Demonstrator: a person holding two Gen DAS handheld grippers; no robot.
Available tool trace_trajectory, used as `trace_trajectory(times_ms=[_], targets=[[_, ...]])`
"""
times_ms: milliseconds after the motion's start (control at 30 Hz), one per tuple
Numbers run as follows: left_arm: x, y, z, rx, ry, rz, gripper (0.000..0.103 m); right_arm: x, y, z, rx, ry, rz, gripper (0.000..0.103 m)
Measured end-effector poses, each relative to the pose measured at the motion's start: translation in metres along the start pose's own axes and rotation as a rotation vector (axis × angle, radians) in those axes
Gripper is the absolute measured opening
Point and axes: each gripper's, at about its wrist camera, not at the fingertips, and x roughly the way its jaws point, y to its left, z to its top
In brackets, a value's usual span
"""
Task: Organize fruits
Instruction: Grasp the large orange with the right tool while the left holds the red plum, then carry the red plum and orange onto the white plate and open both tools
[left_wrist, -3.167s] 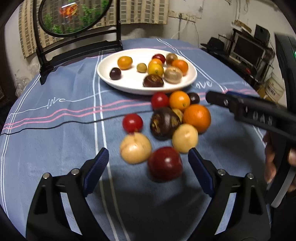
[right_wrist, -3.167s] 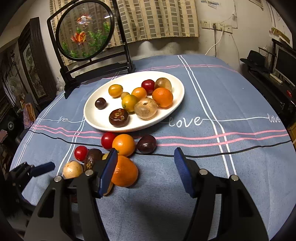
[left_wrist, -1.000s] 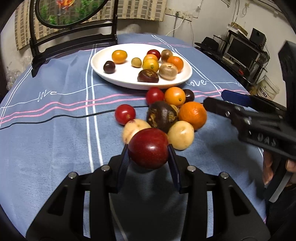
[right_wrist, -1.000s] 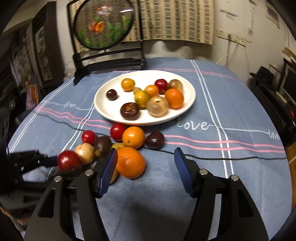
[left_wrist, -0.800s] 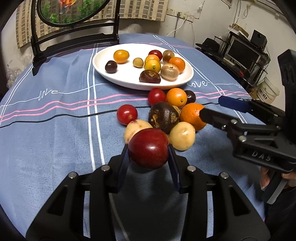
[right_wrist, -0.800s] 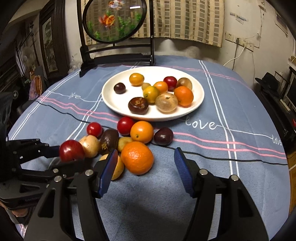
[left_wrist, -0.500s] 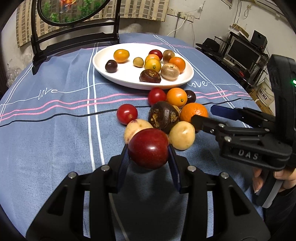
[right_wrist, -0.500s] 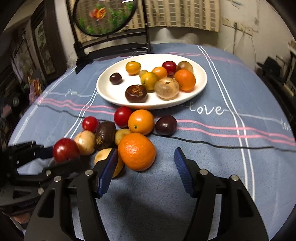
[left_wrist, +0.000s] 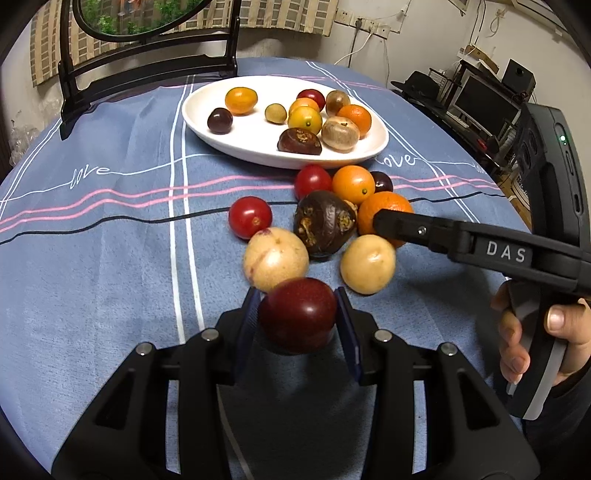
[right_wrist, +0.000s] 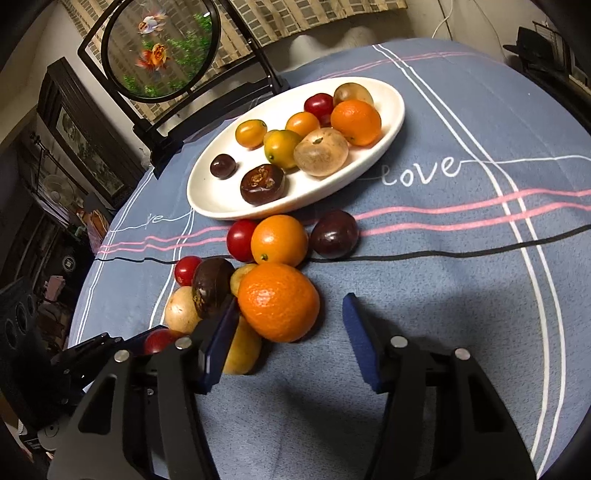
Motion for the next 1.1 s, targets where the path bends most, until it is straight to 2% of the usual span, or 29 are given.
trace_trajectory(times_ms=[67,100,167,233,267,367,500,633,733,1100], targets=[[0.0,-0.001,0.0,0.005,-0.003,0.004,0.042,0.001,0.004,0.0,-0.027,-0.003,-0.014,0.06],[0.0,-0.001,0.0,0.007,-0.004,0.006,0.042,0.001,0.008,0.0,-0.051,-0.018,-0.041,0.065],[0.001,-0.002,0.0,0.011,-0.005,0.01,0.042,0.005,0.011,0.0,-0.077,-0.034,-0.089,0.066],[0.002,-0.003,0.0,0.017,-0.006,0.017,0.042,0.008,0.014,0.001,-0.092,-0.039,-0.092,0.065],[0.002,-0.003,0.0,0.019,-0.005,0.019,0.042,0.01,0.015,0.002,-0.092,-0.037,-0.083,0.063],[0.005,-0.004,-0.001,0.021,0.008,0.023,0.042,0.009,0.01,0.003,-0.054,-0.012,-0.044,0.045],[0.008,-0.003,-0.002,0.018,0.019,0.022,0.043,0.003,0.01,0.003,-0.039,-0.008,-0.039,0.045],[0.01,-0.003,-0.002,0.02,0.025,0.023,0.043,-0.015,0.009,0.005,-0.042,-0.069,-0.04,0.045],[0.011,-0.005,-0.003,0.03,0.019,0.027,0.042,-0.023,0.01,0.007,-0.067,-0.107,-0.084,0.045],[0.01,-0.005,-0.003,0.034,0.009,0.031,0.04,-0.017,0.017,0.004,-0.124,-0.097,-0.122,0.045]])
